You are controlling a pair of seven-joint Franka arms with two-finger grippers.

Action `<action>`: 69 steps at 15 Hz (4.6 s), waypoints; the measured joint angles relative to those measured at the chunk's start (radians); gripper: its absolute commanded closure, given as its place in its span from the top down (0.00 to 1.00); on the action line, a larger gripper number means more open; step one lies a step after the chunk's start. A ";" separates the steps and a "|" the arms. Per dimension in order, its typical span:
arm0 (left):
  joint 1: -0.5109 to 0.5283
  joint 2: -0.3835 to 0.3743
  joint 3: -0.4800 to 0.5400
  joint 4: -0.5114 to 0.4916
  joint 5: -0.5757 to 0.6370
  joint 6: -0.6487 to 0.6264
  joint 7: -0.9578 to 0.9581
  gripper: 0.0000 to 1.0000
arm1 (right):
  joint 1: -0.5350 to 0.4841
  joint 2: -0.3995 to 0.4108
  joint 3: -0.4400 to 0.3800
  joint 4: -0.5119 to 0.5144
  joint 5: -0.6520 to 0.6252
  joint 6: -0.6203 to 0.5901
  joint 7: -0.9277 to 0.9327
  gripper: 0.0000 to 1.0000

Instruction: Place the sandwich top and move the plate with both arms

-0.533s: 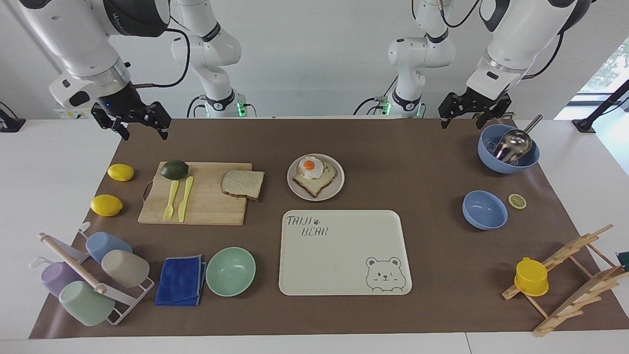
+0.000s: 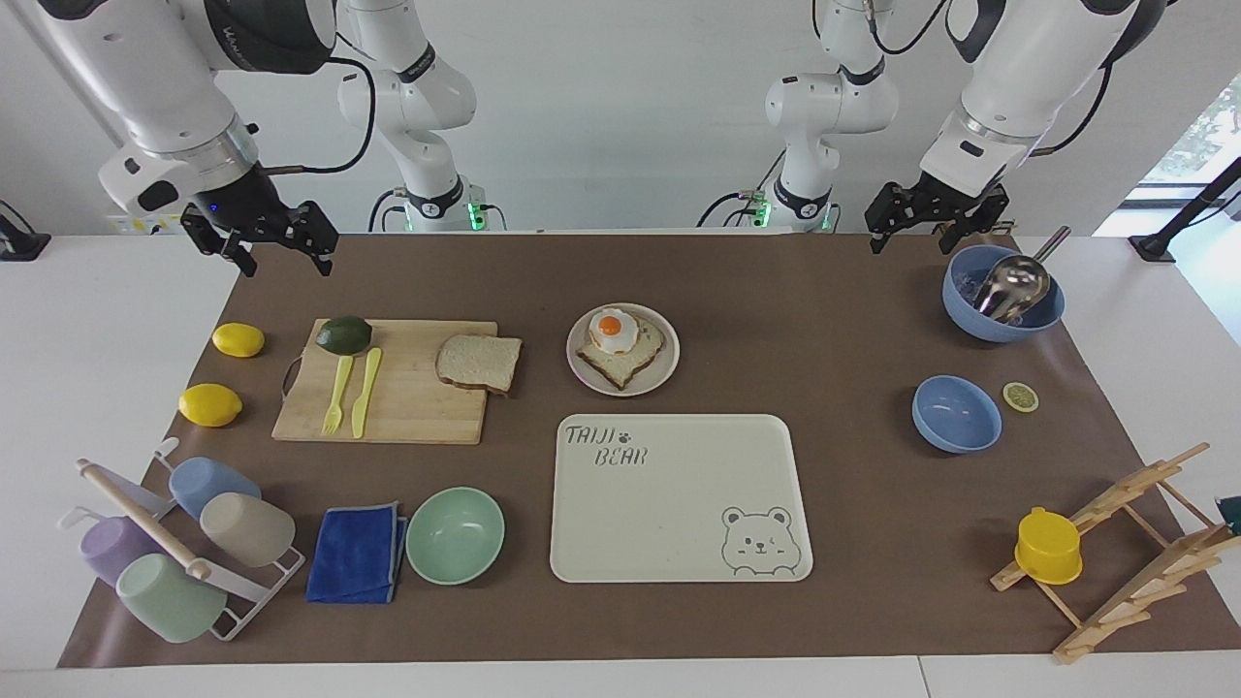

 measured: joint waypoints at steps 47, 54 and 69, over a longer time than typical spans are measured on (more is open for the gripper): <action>0.000 0.000 0.000 0.000 0.000 0.000 0.000 1.00 | 0.493 0.314 0.012 -0.373 -0.190 0.419 0.686 0.73; 0.000 0.000 0.000 0.000 0.000 0.000 0.000 1.00 | 0.493 0.301 0.012 -0.385 -0.190 0.417 0.685 0.70; 0.000 0.000 0.000 0.000 0.000 0.000 0.000 1.00 | 0.533 0.301 0.016 -0.385 -0.252 0.390 0.679 0.69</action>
